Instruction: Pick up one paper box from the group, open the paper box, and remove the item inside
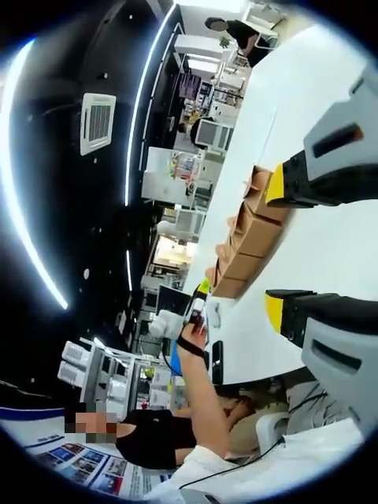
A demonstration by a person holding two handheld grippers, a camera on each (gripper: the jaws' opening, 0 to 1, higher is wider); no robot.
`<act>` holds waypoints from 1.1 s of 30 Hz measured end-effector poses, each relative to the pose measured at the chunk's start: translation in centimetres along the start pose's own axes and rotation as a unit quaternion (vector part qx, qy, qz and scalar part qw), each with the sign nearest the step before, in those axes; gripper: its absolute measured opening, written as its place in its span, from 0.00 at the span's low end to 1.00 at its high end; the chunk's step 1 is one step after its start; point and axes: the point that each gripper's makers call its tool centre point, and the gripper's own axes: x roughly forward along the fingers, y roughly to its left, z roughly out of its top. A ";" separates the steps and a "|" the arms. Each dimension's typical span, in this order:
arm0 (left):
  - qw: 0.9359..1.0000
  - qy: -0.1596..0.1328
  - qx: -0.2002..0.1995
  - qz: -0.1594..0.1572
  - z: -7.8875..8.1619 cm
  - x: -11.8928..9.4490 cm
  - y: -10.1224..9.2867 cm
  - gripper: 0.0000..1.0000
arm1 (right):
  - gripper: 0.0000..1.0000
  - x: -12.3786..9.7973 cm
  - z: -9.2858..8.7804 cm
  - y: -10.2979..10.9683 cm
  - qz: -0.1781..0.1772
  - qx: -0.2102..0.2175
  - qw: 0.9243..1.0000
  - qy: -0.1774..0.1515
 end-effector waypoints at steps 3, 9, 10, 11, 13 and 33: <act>1.000 0.006 0.002 0.003 -0.2 0.4 0.1 0.35 | 0.42 0.0 -0.1 -0.1 -0.001 -0.001 1.000 0.002; 0.999 0.028 0.023 0.023 -1.5 1.4 1.0 0.34 | 0.42 0.2 -0.5 0.4 0.009 -0.006 1.000 0.010; 0.999 0.031 0.018 0.025 -1.6 1.4 1.1 0.33 | 0.42 0.2 -0.5 0.4 0.009 -0.008 1.000 0.010; 0.999 0.029 0.014 0.026 -1.6 1.3 1.2 0.33 | 0.42 0.2 -0.5 0.5 0.010 -0.008 1.000 0.010; 0.999 0.028 0.009 0.025 -1.6 1.3 1.2 0.33 | 0.42 0.3 -0.4 0.6 0.012 -0.008 1.000 0.010; 0.999 0.030 0.004 0.025 -1.6 1.8 1.5 0.24 | 0.42 0.6 -0.9 1.0 0.021 -0.012 1.000 0.017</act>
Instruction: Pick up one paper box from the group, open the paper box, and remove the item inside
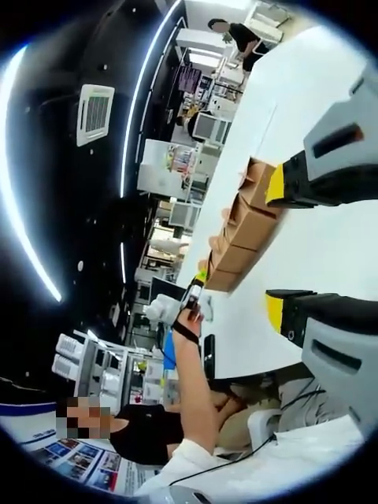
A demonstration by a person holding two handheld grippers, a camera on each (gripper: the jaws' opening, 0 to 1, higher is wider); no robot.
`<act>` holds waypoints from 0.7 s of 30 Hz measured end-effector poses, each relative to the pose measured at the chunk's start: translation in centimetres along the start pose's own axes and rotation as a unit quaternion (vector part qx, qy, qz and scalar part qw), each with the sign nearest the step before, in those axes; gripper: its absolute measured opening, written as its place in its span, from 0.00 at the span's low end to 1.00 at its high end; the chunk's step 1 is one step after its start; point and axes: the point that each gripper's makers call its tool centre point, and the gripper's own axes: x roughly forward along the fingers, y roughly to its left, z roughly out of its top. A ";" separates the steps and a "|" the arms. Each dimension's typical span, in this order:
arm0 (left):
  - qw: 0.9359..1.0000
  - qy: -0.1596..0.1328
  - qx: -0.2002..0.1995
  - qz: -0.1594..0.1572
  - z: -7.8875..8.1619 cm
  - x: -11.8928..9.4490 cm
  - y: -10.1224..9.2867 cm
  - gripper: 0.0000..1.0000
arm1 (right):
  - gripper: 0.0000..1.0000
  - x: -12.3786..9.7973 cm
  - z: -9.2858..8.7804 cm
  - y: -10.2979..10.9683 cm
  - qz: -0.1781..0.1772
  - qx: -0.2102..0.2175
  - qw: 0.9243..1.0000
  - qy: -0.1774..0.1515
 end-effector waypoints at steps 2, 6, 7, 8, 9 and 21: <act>1.000 -0.003 0.003 0.002 0.0 0.0 0.1 0.22 | 0.42 0.0 0.0 0.0 0.000 0.000 1.000 -0.001; 1.000 0.001 0.008 0.010 -0.3 0.2 0.4 0.18 | 0.42 0.0 -0.1 0.1 0.001 -0.001 1.000 0.002; 1.000 0.001 0.005 0.012 -0.3 0.2 0.4 0.17 | 0.42 -0.1 -0.1 0.1 0.001 -0.001 1.000 0.002; 1.000 0.001 -0.002 0.013 -0.3 0.2 0.5 0.15 | 0.42 -0.1 -0.1 0.1 0.002 -0.001 1.000 0.001; 1.000 -0.002 -0.009 0.013 -0.2 0.2 0.5 0.13 | 0.42 -0.1 0.0 0.1 0.002 -0.001 1.000 0.001; 0.999 -0.008 -0.042 0.013 0.0 0.1 0.3 0.04 | 0.42 -0.1 -0.2 0.0 0.003 -0.002 1.000 0.003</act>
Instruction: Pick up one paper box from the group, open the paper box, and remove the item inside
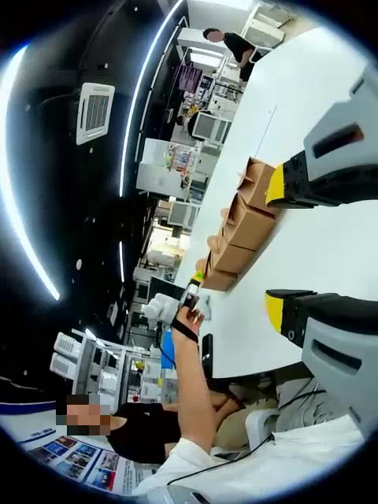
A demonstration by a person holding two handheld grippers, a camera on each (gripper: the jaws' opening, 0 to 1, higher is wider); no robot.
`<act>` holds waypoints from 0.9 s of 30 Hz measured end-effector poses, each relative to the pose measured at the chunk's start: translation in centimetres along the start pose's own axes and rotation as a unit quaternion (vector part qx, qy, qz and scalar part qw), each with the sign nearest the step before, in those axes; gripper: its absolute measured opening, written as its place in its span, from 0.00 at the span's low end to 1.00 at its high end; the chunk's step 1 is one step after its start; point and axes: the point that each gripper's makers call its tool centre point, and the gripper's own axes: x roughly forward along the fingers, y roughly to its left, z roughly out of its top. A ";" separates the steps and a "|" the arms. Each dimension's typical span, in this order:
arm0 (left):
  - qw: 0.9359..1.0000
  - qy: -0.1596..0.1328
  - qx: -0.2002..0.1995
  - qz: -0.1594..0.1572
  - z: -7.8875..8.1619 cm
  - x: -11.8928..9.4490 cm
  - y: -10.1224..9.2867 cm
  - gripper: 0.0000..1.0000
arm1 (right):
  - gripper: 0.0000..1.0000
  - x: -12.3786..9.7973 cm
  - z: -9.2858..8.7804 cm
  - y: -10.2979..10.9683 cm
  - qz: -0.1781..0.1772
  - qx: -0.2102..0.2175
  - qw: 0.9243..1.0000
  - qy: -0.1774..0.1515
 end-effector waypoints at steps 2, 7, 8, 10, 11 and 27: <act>1.000 0.001 -0.005 0.002 -0.1 0.0 0.0 0.04 | 0.42 0.0 0.0 0.0 -0.001 -0.001 1.000 0.001; 1.000 0.002 -0.022 0.005 -0.1 -0.1 0.0 0.04 | 0.42 0.1 -0.1 0.1 0.002 -0.002 1.000 0.002; 1.000 0.003 -0.022 0.005 -0.1 -0.1 0.0 0.04 | 0.42 0.1 -0.1 0.1 0.002 -0.003 1.000 0.003; 1.000 0.003 -0.024 0.008 0.0 -0.2 -0.1 0.04 | 0.42 0.1 0.0 0.1 0.002 -0.003 1.000 0.002; 1.000 0.003 -0.025 0.008 0.0 -0.2 -0.1 0.04 | 0.42 0.1 0.0 0.2 0.003 -0.003 1.000 0.001; 1.000 0.006 -0.023 0.012 -0.2 -0.4 -0.2 0.04 | 0.42 0.0 -0.1 0.3 0.003 -0.006 1.000 0.004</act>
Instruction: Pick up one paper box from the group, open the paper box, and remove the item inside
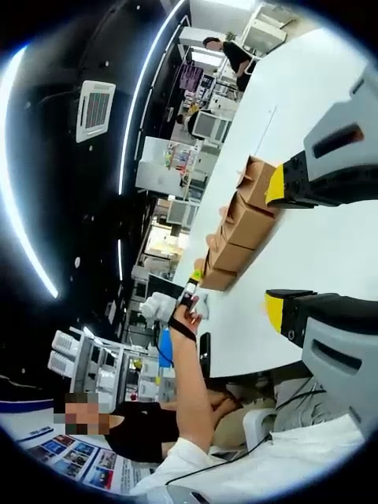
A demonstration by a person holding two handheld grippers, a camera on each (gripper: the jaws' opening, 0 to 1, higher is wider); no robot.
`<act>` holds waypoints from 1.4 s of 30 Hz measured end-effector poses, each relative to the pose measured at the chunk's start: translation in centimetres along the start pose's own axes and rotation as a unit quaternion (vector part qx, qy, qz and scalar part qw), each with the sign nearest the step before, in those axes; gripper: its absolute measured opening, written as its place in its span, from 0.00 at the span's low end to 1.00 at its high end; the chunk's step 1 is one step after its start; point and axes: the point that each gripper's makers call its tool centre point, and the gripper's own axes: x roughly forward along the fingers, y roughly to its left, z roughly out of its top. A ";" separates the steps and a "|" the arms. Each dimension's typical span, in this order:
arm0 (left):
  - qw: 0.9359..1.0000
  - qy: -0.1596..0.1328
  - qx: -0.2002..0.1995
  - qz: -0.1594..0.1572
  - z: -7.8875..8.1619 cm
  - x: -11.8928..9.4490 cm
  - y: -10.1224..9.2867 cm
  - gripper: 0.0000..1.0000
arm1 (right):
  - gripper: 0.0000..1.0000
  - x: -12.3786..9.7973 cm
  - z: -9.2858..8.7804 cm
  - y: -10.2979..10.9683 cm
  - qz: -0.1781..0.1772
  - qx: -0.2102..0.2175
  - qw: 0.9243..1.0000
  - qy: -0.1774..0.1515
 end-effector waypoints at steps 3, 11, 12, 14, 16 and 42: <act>1.000 -0.003 -0.003 0.003 0.0 -0.1 0.2 0.04 | 0.42 0.0 0.0 0.1 0.001 -0.001 1.000 0.001; 1.000 -0.012 -0.002 0.003 -0.1 -0.2 0.2 0.04 | 0.42 0.1 -0.1 0.2 0.001 -0.004 1.000 0.004; 1.000 -0.013 -0.003 0.003 -0.1 -0.3 0.3 0.04 | 0.42 0.1 -0.1 0.2 0.002 -0.004 1.000 0.004; 1.000 -0.014 -0.004 0.003 -0.1 -0.4 0.3 0.04 | 0.42 0.2 -0.2 0.2 0.002 -0.004 1.000 0.005; 1.000 -0.015 -0.006 0.003 -0.2 -0.6 0.4 0.04 | 0.42 0.2 -0.2 0.2 0.003 -0.004 1.000 0.005; 1.000 -0.022 0.001 -0.018 -0.4 -2.4 0.7 0.04 | 0.42 0.4 -0.3 0.6 0.010 -0.006 1.000 0.008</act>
